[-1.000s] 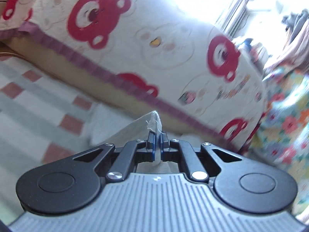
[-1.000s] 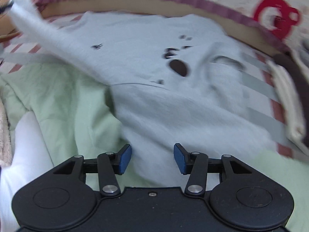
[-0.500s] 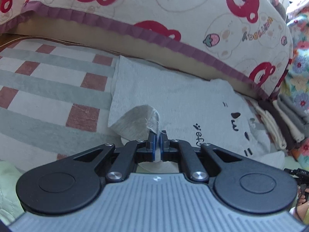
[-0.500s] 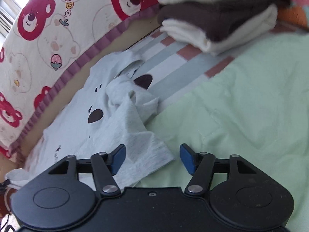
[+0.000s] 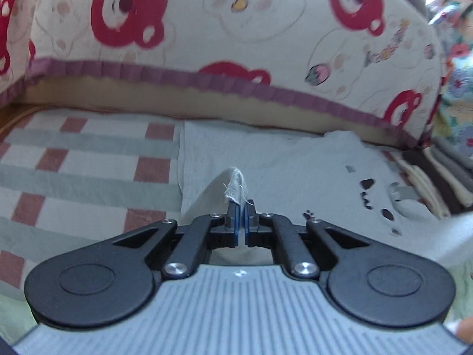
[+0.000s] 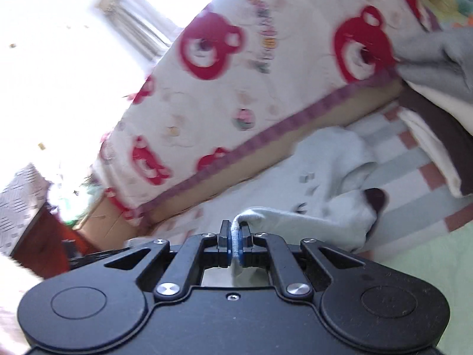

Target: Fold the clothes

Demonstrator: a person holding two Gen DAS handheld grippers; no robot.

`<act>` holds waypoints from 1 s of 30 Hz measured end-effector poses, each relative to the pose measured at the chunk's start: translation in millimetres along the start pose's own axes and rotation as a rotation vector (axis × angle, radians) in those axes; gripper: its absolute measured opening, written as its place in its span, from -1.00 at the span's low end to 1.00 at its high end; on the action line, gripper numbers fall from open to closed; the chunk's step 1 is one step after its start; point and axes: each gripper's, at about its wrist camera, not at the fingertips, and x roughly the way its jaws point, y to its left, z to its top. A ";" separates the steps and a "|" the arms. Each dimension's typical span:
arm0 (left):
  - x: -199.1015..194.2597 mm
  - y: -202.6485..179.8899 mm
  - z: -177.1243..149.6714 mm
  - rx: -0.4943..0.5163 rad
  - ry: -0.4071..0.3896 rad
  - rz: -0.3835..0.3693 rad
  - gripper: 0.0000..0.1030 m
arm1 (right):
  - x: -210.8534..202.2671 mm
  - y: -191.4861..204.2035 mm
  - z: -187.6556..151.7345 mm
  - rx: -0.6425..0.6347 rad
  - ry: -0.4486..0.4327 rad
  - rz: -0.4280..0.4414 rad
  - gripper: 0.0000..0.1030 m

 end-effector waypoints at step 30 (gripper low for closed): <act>28.4 33.2 3.4 -0.025 0.136 0.083 -0.94 | 146.7 1.5 134.4 0.306 0.101 -0.104 -0.86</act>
